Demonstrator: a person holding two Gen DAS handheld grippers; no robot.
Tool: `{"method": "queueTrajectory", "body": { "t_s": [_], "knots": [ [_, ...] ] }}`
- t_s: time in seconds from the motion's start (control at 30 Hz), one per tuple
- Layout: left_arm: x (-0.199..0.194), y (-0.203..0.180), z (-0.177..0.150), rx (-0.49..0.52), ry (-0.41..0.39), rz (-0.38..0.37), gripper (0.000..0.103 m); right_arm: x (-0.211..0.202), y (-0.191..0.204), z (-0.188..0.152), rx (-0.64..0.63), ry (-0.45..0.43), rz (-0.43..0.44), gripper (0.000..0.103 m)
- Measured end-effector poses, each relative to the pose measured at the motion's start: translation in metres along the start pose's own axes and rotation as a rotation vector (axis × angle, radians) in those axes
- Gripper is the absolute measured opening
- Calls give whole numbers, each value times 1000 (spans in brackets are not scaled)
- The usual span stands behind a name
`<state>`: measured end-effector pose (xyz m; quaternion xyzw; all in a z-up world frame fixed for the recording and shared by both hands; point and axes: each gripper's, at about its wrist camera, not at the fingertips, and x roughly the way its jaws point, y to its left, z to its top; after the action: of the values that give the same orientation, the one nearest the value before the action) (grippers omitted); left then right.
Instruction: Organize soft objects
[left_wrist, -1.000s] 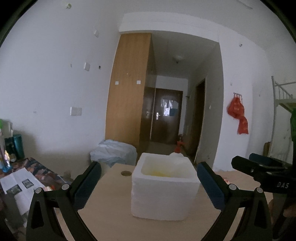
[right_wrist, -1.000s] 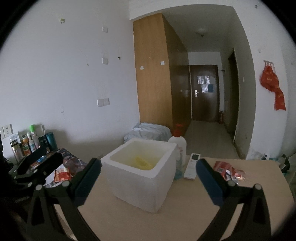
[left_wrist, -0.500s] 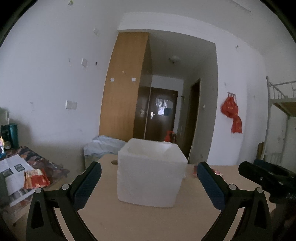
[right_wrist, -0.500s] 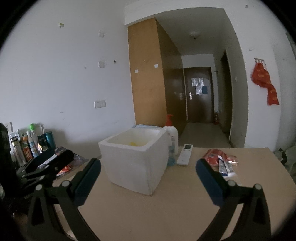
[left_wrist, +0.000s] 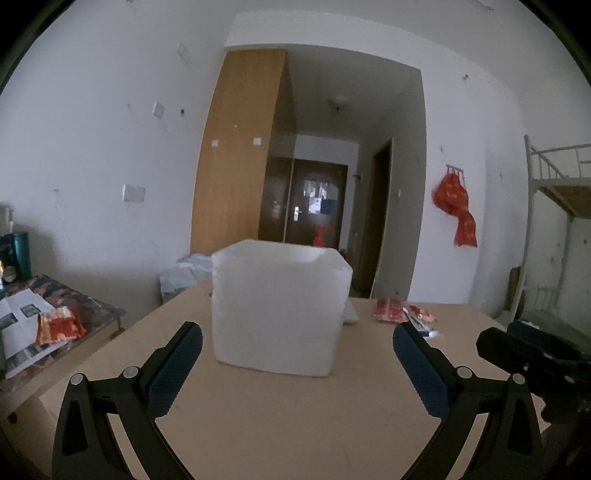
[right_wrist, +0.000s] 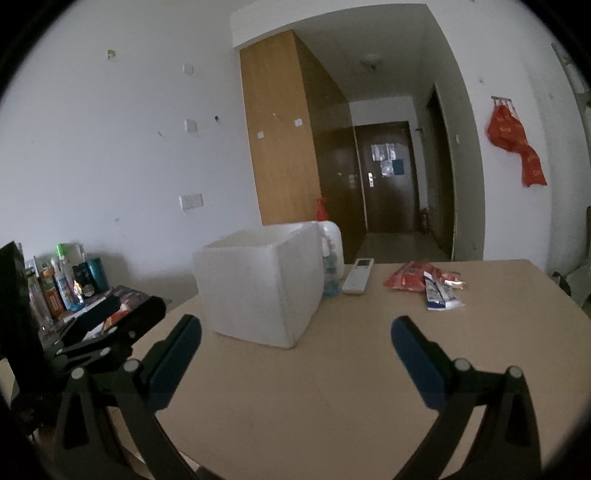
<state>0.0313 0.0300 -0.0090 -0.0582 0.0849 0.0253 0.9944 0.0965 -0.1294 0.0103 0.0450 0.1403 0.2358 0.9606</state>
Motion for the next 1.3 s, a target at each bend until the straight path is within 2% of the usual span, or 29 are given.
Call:
{"method": "queueTrajectory", "body": {
  "t_s": [0.23,0.67,1.3],
  "knots": [
    [-5,-2,-1,7,-3,-3,103,-9,-1,-11,8,3,-10,103],
    [-5,-7,1,3,2,-36,103,-14,-6,-12,12,7,-34,103],
    [-5,-7,2,17,-3,-26,103,-14,-10,-11,18,22,-41,103]
  ]
}}
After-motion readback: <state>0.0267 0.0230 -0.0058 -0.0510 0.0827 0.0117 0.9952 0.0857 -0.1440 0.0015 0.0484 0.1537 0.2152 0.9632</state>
